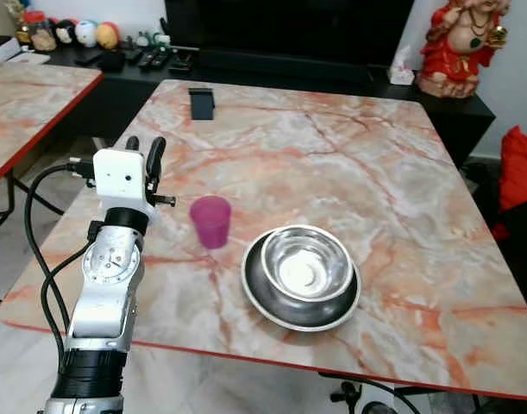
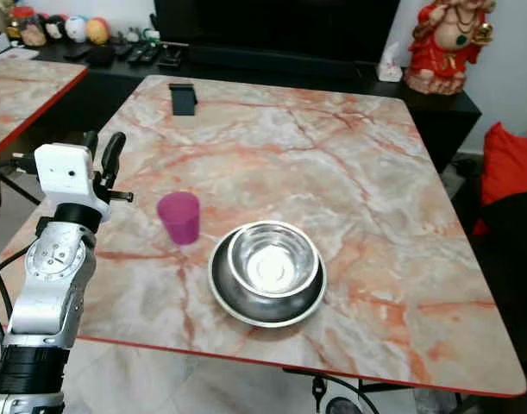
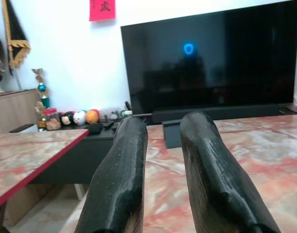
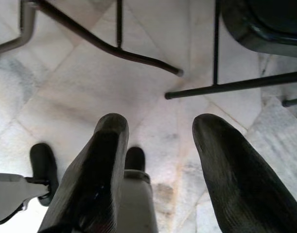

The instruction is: Setting the table

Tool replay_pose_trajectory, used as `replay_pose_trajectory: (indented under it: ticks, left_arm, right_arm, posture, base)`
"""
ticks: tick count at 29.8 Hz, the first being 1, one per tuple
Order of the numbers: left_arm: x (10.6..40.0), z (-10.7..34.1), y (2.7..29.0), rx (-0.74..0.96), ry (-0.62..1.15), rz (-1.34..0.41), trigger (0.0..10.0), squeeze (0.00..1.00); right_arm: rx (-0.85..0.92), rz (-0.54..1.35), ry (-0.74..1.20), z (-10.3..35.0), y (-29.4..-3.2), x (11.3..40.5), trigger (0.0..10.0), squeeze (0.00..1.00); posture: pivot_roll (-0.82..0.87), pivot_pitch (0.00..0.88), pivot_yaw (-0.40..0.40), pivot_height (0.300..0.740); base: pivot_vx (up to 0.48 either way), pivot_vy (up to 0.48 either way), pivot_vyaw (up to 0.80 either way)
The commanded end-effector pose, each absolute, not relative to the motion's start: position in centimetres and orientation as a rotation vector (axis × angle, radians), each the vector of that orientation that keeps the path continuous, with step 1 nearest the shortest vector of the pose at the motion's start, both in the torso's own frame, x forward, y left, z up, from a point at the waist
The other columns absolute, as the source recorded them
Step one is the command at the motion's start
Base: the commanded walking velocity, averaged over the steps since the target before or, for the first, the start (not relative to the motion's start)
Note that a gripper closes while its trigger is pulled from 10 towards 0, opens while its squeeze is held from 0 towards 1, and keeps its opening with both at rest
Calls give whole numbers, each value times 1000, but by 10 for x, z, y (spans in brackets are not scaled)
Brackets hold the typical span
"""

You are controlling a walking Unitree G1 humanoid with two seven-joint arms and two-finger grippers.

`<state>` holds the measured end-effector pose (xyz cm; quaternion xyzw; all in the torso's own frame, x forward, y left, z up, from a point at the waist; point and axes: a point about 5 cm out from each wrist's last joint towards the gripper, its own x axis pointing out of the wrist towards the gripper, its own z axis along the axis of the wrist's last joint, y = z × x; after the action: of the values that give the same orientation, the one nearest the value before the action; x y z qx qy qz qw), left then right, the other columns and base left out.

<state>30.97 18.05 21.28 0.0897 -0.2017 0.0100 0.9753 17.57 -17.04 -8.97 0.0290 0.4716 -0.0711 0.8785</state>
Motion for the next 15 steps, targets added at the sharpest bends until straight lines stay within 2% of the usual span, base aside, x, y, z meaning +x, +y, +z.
replay_pose_trajectory:
  ticks: [1, 15]
  left_arm:
    - [308, 218, 180, 173, -434, 23, 10000, 0]
    - [310, 222, 178, 172, -446, 17, 10000, 0]
  right_arm:
    - [51, -140, 981, -89, -171, 177, 10000, 0]
    - [43, -124, 977, -88, -170, 179, 10000, 0]
  posture:
    - [69, 0, -59, 740]
    - [67, 0, -56, 740]
  base:
    - [0, 379, 0]
    - [0, 388, 0]
